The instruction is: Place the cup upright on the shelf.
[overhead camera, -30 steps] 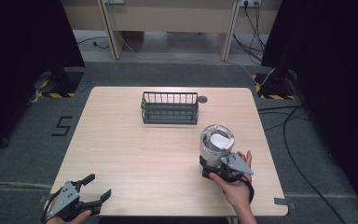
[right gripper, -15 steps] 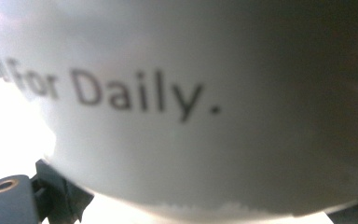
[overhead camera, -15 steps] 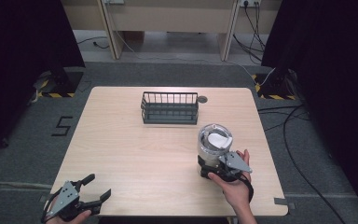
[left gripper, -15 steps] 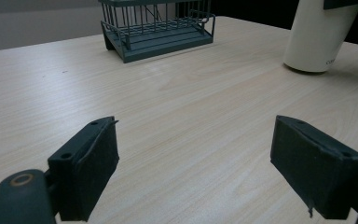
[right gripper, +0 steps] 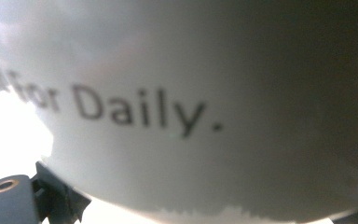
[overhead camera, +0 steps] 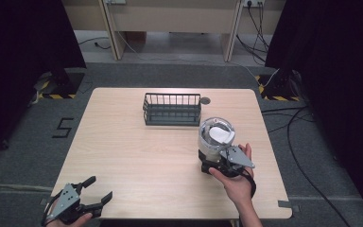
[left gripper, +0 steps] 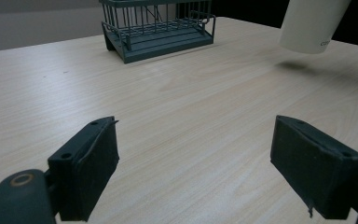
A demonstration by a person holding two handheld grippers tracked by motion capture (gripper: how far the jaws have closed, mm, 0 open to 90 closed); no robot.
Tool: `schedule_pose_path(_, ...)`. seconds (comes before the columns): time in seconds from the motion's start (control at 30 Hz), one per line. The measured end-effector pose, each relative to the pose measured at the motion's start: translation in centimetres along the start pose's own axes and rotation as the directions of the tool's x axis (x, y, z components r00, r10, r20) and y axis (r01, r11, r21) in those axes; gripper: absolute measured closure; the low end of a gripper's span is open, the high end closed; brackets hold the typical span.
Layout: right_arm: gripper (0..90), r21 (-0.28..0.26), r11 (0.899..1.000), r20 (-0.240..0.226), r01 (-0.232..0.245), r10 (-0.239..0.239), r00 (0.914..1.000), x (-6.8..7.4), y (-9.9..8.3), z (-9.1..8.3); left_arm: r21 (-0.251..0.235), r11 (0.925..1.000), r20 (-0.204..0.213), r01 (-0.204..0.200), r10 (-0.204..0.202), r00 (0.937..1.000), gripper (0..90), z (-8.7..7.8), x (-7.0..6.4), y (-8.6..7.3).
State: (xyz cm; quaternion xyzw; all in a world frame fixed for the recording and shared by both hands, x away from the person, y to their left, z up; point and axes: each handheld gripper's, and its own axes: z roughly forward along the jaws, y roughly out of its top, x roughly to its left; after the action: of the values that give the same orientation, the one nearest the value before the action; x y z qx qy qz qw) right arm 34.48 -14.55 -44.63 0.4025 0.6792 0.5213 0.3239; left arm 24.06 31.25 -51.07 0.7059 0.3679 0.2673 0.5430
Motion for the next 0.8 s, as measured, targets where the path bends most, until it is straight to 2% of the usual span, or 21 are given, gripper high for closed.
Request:
schedule_pose_path(0.5,9.7,-0.031,0.999,0.007,0.003,-0.003,1.0,-0.2,2.1,0.8,0.0,1.0,0.0,0.0,0.0,1.0,14.4,0.0,0.0,0.0)
schedule_pose_path(0.8,9.8,-0.041,0.999,0.02,-0.005,0.006,0.9998,-0.6,3.5,1.9,-0.002,1.0,0.0,0.0,0.0,1.0,14.4,-0.1,0.0,0.0)
